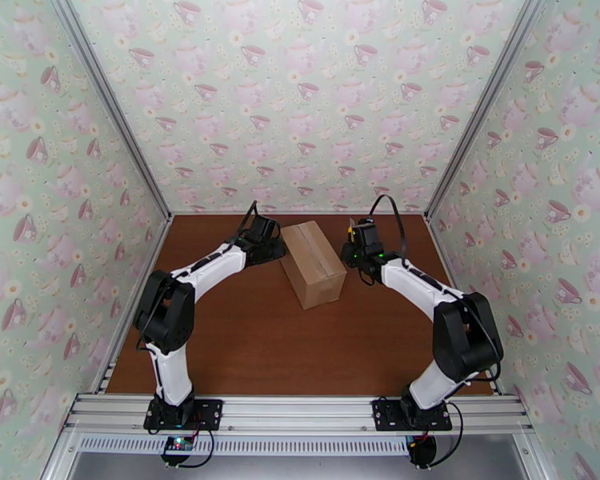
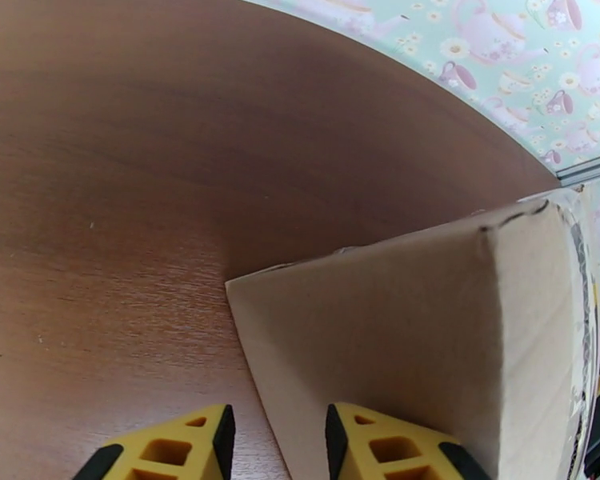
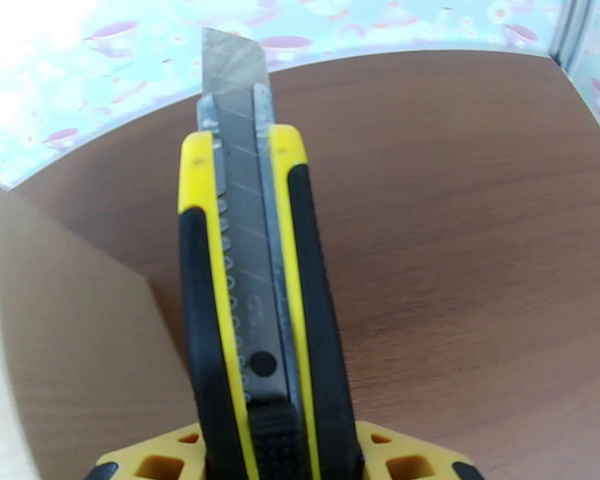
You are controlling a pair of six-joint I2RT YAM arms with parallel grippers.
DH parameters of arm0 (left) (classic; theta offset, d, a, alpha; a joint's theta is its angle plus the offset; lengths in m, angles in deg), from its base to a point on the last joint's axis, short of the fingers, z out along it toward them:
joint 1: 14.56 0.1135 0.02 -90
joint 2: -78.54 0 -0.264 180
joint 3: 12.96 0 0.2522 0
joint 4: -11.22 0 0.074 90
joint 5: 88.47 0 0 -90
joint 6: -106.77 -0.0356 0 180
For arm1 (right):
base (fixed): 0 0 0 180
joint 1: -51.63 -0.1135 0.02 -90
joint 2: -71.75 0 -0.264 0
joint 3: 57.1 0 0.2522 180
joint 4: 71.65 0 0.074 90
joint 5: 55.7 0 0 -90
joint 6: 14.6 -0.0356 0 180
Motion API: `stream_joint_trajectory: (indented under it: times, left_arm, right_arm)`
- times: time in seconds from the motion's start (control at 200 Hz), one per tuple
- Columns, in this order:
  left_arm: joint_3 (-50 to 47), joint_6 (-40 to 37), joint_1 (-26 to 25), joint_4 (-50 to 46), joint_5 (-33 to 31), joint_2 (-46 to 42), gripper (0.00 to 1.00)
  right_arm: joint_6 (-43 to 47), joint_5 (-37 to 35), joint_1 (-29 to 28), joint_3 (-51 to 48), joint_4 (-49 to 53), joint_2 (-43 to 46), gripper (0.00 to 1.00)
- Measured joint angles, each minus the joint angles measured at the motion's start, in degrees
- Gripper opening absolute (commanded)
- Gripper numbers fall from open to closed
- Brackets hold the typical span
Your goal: Unpack the express box
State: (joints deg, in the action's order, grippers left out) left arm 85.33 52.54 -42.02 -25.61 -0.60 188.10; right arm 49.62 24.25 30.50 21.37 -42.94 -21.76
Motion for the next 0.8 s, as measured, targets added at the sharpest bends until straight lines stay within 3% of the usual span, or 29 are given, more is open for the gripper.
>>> stream_joint_trajectory:
  times: [0.255, 0.686, 0.801]
  left_arm:
    - [-0.7, -0.3, -1.0, 1.2, 0.5, 0.0, 0.37]
    - [-8.4, -2.0, -1.7, 1.7, -1.7, -5.2, 0.37]
    - [-9.7, -3.1, -1.7, -0.1, -2.4, -8.1, 0.38]
  right_arm:
    - [-5.6, -2.8, -5.8, -8.5, -1.8, 7.7, 0.00]
    - [-21.7, -20.5, -26.2, -17.7, -1.5, 14.4, 0.00]
    - [-24.7, -21.9, -29.2, -19.3, -0.8, 16.1, 0.00]
